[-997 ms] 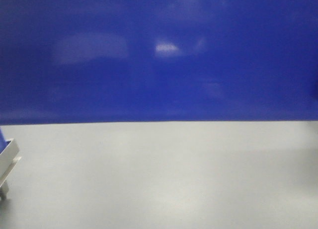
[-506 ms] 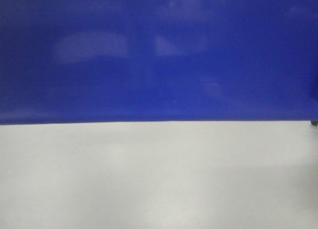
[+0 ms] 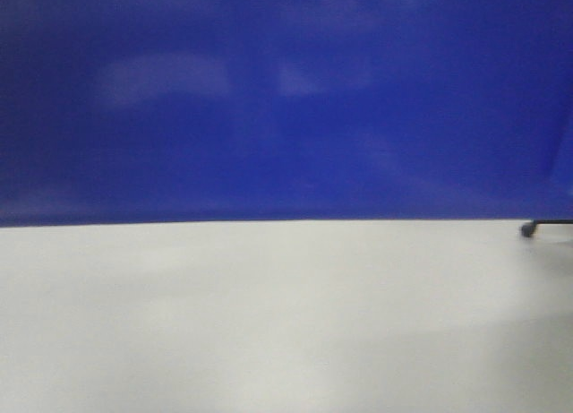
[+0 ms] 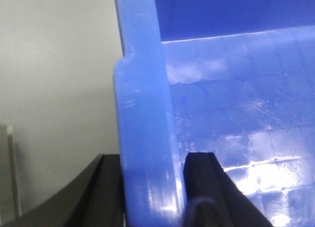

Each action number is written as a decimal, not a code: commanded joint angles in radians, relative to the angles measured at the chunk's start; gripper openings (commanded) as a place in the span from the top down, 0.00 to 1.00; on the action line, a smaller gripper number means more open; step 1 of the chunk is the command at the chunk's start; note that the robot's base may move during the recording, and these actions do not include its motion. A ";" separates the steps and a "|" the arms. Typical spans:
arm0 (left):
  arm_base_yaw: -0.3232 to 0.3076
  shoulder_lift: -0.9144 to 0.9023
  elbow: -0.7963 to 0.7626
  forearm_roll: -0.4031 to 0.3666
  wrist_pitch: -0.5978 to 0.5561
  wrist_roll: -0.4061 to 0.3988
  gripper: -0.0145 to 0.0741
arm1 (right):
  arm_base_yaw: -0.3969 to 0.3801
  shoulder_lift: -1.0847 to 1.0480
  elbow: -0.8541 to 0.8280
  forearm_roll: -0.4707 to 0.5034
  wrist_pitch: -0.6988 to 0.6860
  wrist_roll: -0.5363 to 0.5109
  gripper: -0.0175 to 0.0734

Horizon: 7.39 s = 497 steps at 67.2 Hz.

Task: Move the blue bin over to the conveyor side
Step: 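Carry the blue bin in both grippers toward the grey conveyor belt, then lower the blue bin with both grippers onto the grey conveyor belt, then open both grippers and lift them off the blue bin's rims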

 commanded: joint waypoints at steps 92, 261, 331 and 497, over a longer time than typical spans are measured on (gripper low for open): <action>-0.007 -0.015 -0.015 -0.020 -0.077 0.011 0.85 | 0.006 -0.020 -0.011 0.033 -0.077 -0.024 0.89; -0.007 -0.013 -0.015 0.205 -0.077 0.011 0.85 | 0.006 -0.020 -0.011 0.033 -0.077 -0.024 0.89; -0.007 -0.013 -0.015 0.205 -0.077 0.011 0.85 | 0.006 -0.020 -0.011 0.062 -0.118 -0.024 0.89; 0.067 -0.820 0.777 0.108 -0.669 0.027 0.83 | 0.006 -0.841 0.912 -0.070 -0.814 -0.024 0.88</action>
